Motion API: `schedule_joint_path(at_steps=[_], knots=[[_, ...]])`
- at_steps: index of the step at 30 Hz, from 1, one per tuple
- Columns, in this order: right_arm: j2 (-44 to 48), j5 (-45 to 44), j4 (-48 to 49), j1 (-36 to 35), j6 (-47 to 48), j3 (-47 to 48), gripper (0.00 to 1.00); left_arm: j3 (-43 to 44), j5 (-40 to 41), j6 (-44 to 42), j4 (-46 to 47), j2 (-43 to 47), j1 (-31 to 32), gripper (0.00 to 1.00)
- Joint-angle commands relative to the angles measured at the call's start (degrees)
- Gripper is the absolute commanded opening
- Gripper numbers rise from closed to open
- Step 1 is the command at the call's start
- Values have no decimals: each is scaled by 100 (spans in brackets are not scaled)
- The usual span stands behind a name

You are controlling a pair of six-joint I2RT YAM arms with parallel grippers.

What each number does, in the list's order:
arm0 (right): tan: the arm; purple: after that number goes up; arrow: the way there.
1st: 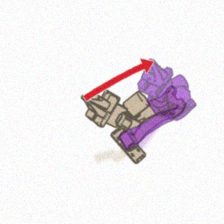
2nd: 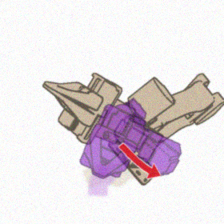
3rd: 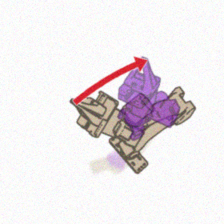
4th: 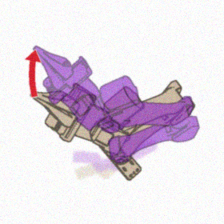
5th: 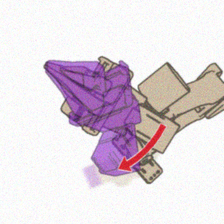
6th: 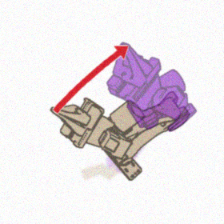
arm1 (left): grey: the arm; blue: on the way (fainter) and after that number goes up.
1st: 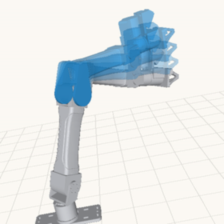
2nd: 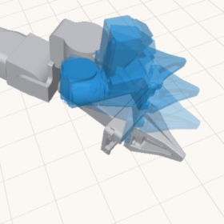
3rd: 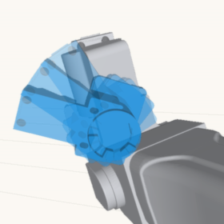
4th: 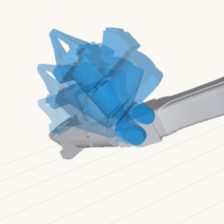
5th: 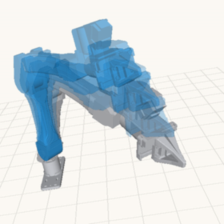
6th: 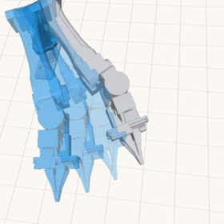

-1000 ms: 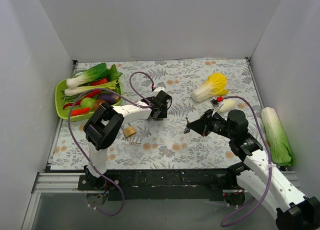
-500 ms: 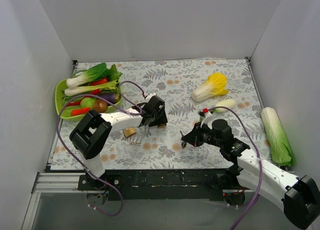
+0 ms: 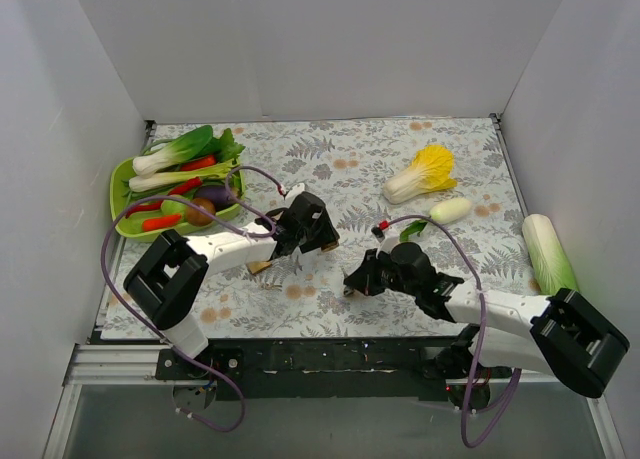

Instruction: Unlock with the key

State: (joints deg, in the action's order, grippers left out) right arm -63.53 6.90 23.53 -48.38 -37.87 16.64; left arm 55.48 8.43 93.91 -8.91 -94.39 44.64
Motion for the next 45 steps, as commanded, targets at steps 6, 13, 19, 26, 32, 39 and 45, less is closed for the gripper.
schedule_joint_path(at_steps=[6, 13, 19, 26, 32, 39, 45], knots=[[-669, -320, 477, -5, 86, 770, 1, -143, 230, 189, 275, 527, 150, 0], [-1144, -163, 459, 101, 78, 1095, 1, -240, 388, 260, 311, 685, 247, 0], [-1381, 48, 574, 250, 34, 1201, 1, -301, 493, 304, 354, 738, 326, 0], [-1513, 277, 723, 452, -36, 1210, 1, -293, 502, 312, 381, 711, 378, 0], [-1558, 339, 784, 505, -80, 1175, 1, -284, 572, 321, 390, 729, 414, 0], [-1522, 356, 802, 584, -107, 1122, 1, -301, 599, 330, 381, 729, 431, 0], [-1443, 409, 846, 593, -142, 1043, 1, -275, 660, 321, 372, 720, 431, 0]])
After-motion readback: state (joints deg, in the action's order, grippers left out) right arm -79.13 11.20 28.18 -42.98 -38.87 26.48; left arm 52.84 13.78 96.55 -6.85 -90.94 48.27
